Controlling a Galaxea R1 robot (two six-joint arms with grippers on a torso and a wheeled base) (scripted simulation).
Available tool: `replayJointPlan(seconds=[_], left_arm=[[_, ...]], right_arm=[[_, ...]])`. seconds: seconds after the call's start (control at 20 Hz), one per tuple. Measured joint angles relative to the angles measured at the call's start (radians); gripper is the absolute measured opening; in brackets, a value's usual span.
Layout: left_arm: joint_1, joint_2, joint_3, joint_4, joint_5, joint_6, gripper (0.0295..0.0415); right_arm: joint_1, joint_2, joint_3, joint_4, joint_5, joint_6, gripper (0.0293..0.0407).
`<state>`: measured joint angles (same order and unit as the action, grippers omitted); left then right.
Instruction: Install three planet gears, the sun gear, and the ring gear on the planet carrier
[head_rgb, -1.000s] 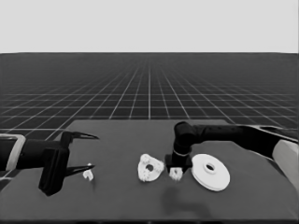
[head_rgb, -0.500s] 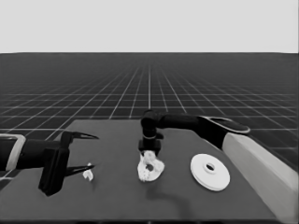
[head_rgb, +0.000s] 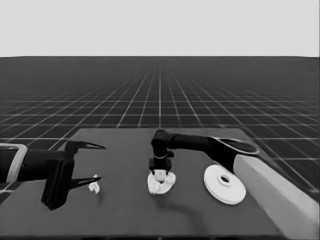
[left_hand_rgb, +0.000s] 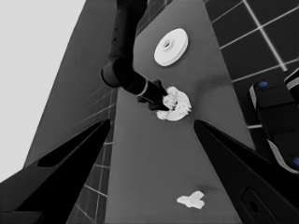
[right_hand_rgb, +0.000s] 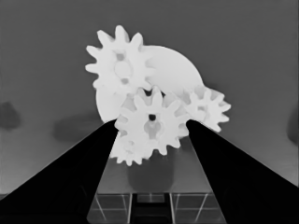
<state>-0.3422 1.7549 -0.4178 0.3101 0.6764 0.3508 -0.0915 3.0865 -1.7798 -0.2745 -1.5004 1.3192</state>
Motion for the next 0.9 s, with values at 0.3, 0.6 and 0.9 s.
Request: replayJointPlan(seconds=[0.3,0.6,0.9], left_arm=[[0.0,0.0,0.0,0.0,0.0,0.0,0.0385],[0.0,0.0,0.0,0.0,0.0,0.0,0.0385],[0.0,0.0,0.0,0.0,0.0,0.0,0.0385]], right_arm=[[-0.008,0.0,0.0,0.0,0.0,0.048,0.0309],[-0.009,0.001,0.0,0.0,0.001,0.11,0.0309],[-0.009,0.0,0.0,0.0,0.0,0.173,0.0309]])
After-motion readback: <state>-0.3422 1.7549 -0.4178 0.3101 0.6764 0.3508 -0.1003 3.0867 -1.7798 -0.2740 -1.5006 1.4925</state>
